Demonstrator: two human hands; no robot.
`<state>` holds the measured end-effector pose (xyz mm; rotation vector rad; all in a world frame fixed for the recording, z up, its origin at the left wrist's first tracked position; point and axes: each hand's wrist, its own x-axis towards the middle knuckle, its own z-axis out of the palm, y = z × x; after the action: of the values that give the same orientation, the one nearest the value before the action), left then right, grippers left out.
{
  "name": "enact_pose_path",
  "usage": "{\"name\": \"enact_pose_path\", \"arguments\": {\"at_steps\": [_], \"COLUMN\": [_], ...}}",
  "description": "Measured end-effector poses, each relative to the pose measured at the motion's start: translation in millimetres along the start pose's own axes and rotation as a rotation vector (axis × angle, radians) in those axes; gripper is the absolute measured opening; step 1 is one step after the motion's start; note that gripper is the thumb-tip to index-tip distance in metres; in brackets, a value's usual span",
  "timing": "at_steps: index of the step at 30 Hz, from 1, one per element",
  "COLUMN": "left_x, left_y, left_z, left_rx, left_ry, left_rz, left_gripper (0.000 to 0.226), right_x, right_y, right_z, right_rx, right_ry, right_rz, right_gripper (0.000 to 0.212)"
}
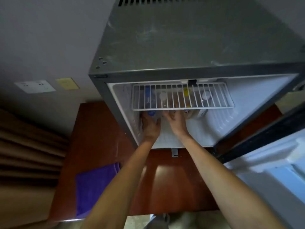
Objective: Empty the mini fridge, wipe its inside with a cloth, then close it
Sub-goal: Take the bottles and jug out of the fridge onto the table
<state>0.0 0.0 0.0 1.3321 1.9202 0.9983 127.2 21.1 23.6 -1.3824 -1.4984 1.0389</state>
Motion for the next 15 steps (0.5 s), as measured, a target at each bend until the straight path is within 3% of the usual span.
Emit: {"name": "enact_pose_path", "arguments": {"at_steps": [6, 12, 15], "left_x": [32, 24, 0], "left_y": [-19, -14, -11], "left_z": [10, 9, 1], "left_rx": [-0.023, -0.042, -0.041], "left_ry": [0.069, 0.088, 0.043], "left_rz": [-0.022, 0.007, 0.024], "left_gripper": [0.095, 0.089, 0.084], "right_x": [26, 24, 14], "right_y": [-14, -9, -9], "right_z": [10, 12, 4], "right_rx": [-0.357, -0.3, -0.202], "right_ry": [-0.008, 0.01, 0.021], "right_rz": [0.048, 0.005, 0.034], "right_gripper": [0.036, 0.046, 0.023]}}
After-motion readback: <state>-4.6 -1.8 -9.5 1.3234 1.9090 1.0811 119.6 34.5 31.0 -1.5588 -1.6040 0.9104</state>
